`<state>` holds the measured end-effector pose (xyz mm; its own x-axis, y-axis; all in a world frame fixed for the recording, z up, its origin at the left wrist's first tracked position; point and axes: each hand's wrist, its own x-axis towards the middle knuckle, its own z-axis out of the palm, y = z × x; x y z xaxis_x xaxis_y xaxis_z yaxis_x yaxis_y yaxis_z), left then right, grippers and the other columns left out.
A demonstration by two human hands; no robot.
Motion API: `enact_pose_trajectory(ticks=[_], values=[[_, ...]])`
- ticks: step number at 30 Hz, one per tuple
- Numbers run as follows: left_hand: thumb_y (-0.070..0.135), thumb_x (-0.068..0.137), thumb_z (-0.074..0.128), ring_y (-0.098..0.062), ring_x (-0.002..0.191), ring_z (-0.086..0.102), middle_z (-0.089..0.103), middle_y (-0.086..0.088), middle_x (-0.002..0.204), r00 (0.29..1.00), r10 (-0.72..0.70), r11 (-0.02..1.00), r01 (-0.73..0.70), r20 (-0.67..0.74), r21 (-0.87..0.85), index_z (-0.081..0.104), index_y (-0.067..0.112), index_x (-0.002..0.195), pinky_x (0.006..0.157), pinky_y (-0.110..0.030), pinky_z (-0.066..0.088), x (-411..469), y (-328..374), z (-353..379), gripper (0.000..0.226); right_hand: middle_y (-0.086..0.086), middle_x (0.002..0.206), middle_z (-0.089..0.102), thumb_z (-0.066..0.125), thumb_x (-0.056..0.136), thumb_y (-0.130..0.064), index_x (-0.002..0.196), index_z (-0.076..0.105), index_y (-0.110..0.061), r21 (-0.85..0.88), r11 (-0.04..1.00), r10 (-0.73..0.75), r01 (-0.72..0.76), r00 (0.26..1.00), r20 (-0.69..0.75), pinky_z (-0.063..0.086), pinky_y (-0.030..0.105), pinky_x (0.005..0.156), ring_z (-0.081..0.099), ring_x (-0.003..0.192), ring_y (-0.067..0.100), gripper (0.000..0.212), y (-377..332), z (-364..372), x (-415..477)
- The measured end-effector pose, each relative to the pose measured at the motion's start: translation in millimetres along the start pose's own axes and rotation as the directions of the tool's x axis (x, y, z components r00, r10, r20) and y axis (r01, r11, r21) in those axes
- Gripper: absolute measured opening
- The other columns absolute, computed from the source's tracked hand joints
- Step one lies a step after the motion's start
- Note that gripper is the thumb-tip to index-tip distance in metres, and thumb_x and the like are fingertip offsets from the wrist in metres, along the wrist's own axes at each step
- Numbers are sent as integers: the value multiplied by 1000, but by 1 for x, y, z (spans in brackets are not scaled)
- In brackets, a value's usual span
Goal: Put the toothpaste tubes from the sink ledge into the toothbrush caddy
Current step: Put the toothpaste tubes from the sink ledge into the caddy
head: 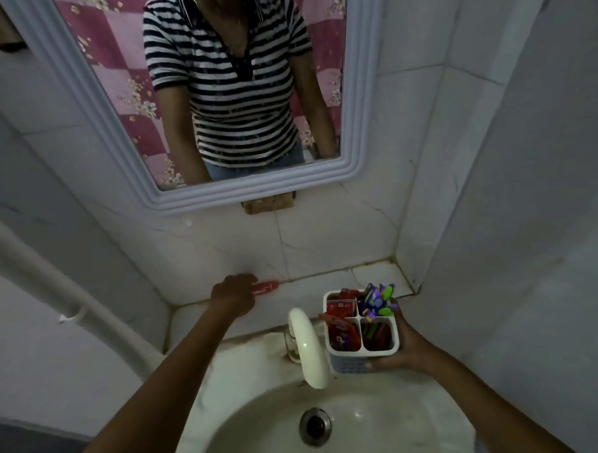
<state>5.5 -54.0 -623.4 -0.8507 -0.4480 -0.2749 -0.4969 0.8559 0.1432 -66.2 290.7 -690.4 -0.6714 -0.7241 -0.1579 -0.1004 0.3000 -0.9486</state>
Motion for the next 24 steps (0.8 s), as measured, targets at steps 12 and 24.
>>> enact_pose_trajectory(ticks=[12, 24], values=[[24, 82, 66, -25, 104, 59, 58, -8, 118, 997, 69, 998, -69, 24, 13, 61, 20, 114, 87, -35, 51, 6, -17, 39, 32, 2, 135, 49, 88, 58, 7, 145, 9, -14, -19, 1000, -22, 22, 1000, -9, 48, 12, 89, 53, 120, 0, 119, 1, -2, -2], [32, 70, 80, -5, 72, 70, 73, 6, 80, 785, 441, 647, -613, -434, -453, 72, 17, 89, 67, -15, 56, -83, 107, -108, 25, 0, 140, 45, 91, 56, -2, 140, 6, -37, -33, 999, -16, 15, 999, -31, 46, 13, 94, 48, 125, 1, 124, -4, -1, -3]])
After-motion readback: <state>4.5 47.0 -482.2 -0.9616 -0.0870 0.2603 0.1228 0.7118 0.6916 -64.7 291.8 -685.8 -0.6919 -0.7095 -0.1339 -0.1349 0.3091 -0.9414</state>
